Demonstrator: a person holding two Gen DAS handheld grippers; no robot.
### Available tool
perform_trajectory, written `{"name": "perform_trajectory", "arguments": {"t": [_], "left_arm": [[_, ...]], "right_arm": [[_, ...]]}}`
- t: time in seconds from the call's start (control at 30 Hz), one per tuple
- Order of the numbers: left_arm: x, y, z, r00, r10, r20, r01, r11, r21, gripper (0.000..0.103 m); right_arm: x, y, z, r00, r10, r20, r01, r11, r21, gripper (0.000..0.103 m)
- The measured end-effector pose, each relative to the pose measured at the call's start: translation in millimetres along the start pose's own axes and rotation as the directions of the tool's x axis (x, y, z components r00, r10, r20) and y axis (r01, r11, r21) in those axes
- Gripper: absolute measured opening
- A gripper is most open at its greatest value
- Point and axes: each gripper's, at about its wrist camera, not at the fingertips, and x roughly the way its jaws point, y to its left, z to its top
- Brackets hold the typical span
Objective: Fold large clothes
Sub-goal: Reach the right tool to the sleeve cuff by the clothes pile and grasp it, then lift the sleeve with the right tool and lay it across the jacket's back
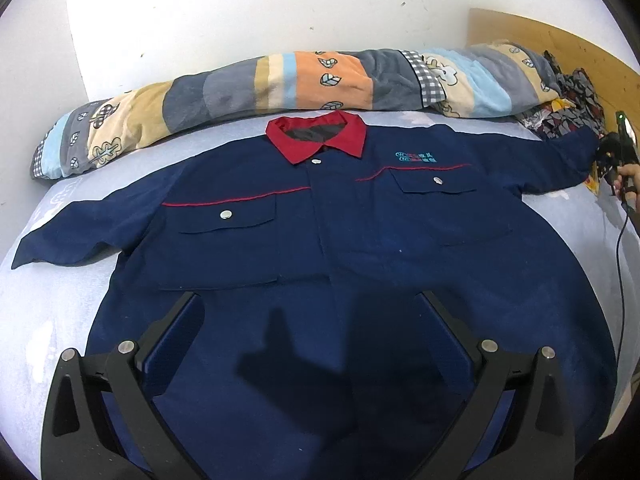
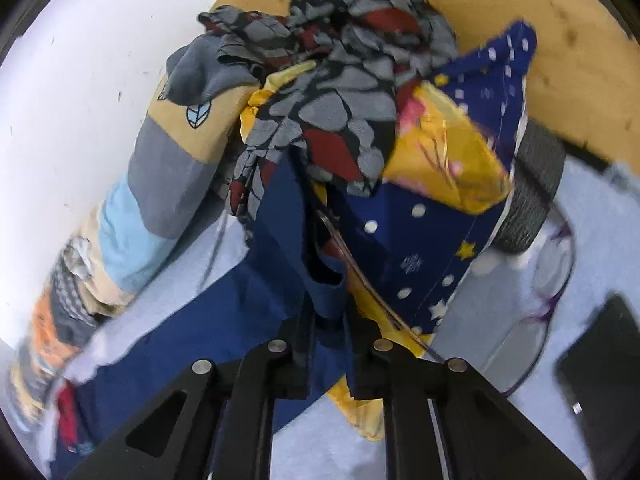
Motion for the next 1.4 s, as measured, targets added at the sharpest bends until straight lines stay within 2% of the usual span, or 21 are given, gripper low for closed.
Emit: {"name": "perform_trajectory", "arguments": {"t": [0.33,0.47,0.63,0.87,1.07,1.2,1.4], "left_arm": [[-13,5,1,0.999,-0.02,0.025,0.021,0.999,-0.029,0.103],[-19,11,2,0.999,-0.018,0.041,0.02,0.999,-0.046,0.103],[-27,24,2,0.998,-0.01,0.058,0.014,0.998,-0.068,0.103],[-31,50,0,0.998,-0.008,0.056,0.014,0.993,-0.12,0.103],[-45,73,-3,0.996,-0.007,0.085,0.021,0.986,-0.163,0.103],[-53,90,-6,0.995,-0.007,0.098,0.025,0.982,-0.19,0.103],[-63,120,-14,0.995,0.02,0.098,0.003,0.974,-0.229,0.103]], "right_arm": [[-66,28,10,0.993,0.093,0.069,-0.093,0.996,0.0,0.007],[-94,51,21,0.989,0.122,0.086,-0.121,0.992,-0.019,0.007],[-141,93,26,0.973,0.2,0.113,-0.196,0.979,-0.048,0.006],[-219,195,29,0.944,0.297,0.143,-0.277,0.95,-0.146,0.005],[-283,286,21,0.912,0.379,0.153,-0.335,0.907,-0.254,0.005],[-313,340,0,0.89,0.437,0.125,-0.38,0.866,-0.324,0.005],[-336,423,-62,0.86,0.509,0.025,-0.452,0.784,-0.426,0.005]]}}
